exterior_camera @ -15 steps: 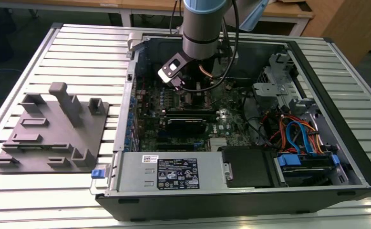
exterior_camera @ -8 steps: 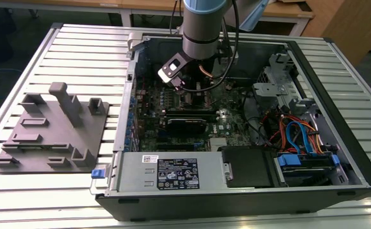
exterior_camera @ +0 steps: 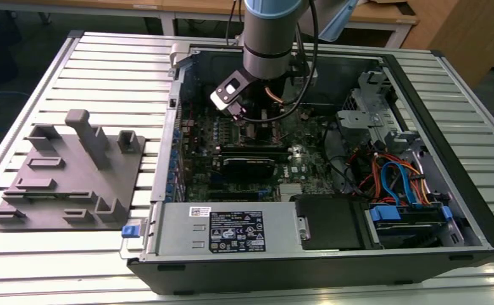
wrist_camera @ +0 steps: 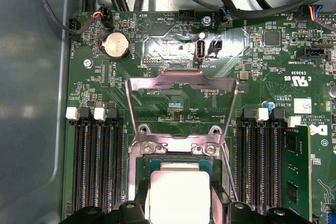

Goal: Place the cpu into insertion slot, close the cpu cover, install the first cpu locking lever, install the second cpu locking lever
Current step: 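Place the cpu into insertion slot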

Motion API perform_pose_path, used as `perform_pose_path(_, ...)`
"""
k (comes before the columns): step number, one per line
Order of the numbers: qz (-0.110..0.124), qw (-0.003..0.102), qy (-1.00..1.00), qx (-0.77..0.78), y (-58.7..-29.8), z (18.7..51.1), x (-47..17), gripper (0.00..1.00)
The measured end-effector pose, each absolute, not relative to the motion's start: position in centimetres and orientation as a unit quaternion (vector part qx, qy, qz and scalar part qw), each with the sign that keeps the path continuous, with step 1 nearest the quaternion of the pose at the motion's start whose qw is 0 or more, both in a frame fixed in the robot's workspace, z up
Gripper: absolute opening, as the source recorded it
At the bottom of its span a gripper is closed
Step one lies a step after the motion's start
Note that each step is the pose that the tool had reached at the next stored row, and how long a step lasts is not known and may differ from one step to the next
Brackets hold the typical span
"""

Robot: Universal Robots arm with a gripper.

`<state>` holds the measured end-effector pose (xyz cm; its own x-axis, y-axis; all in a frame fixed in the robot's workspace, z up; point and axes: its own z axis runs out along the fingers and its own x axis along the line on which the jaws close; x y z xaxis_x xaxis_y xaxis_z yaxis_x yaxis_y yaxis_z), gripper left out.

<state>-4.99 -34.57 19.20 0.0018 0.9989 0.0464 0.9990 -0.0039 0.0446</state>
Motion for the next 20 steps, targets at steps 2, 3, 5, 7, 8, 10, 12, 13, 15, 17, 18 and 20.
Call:
perform_pose_path(2, -0.032, 0.001, -0.705, -0.708, -34.57, 19.19, -4.98, 0.54)
perform_pose_path(3, -0.032, 0.001, -0.705, -0.708, -34.57, 19.16, -4.99, 0.54)
perform_pose_path(5, -0.032, 0.000, -0.705, -0.708, -34.57, 19.09, -4.99, 0.54)
perform_pose_path(7, -0.032, 0.000, -0.705, -0.708, -34.57, 19.07, -4.99, 0.54)
perform_pose_path(8, -0.032, 0.001, -0.705, -0.708, -34.56, 19.07, -4.99, 0.54)
perform_pose_path(10, -0.032, 0.001, -0.705, -0.708, -34.56, 19.06, -4.99, 0.54)
perform_pose_path(12, -0.033, 0.001, -0.705, -0.708, -34.55, 19.02, -4.98, 0.55)
perform_pose_path(13, -0.033, 0.001, -0.705, -0.708, -34.54, 18.99, -4.97, 0.55)
perform_pose_path(15, -0.032, 0.001, -0.705, -0.708, -34.55, 19.01, -4.98, 0.61)
perform_pose_path(17, -0.032, 0.001, -0.705, -0.708, -34.56, 19.02, -4.99, 0.61)
perform_pose_path(18, -0.032, 0.001, -0.705, -0.708, -34.56, 19.03, -4.99, 0.61)
perform_pose_path(20, -0.032, 0.001, -0.705, -0.708, -34.56, 19.03, -4.99, 0.61)
